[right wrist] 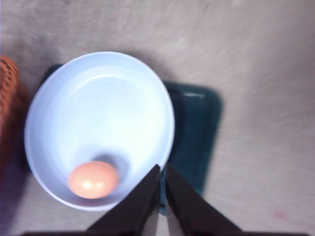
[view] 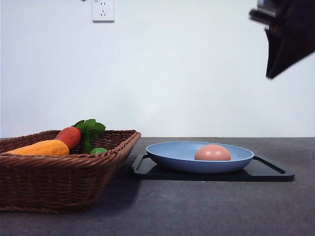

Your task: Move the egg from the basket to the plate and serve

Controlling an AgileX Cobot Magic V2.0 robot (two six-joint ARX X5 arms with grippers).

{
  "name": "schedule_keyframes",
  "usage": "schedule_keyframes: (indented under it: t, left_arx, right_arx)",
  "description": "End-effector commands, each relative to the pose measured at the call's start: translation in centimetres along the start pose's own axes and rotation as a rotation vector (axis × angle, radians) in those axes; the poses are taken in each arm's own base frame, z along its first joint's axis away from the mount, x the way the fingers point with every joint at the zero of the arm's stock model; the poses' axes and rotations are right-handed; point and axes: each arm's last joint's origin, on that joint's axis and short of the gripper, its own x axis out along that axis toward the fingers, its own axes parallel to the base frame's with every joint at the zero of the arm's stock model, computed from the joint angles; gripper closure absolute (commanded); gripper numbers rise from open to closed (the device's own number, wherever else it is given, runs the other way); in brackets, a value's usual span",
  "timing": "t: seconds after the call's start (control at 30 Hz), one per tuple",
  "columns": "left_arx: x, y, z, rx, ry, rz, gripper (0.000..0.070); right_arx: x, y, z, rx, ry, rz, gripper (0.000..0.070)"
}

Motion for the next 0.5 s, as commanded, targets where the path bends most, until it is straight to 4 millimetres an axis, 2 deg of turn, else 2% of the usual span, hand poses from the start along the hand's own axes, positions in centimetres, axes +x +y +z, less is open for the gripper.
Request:
schedule_keyframes:
  t: [0.0,0.2,0.33,0.47]
  left_arx:
    - [0.3,0.3,-0.3,-0.028,-0.016,0.01,0.07]
    - [0.5,1.1,-4.5,-0.057,-0.089,0.091,0.07]
    - [-0.7,0.7,-8.0,-0.071,-0.182,0.159,0.07]
    - [-2.4,0.1,-11.6,-0.099,-0.281,0.184,0.07]
  right_arx:
    - [-1.1,1.0,0.0,-0.061,-0.041,-0.072,0.07]
    - [-3.7,3.9,-2.6,-0.157,-0.222,-0.169,0.07]
    - [-4.2,4.3,-5.7,-0.176,-0.345,-0.174,0.07]
    - [-3.9,3.9,-9.4,-0.174,-0.47,-0.153,0.07]
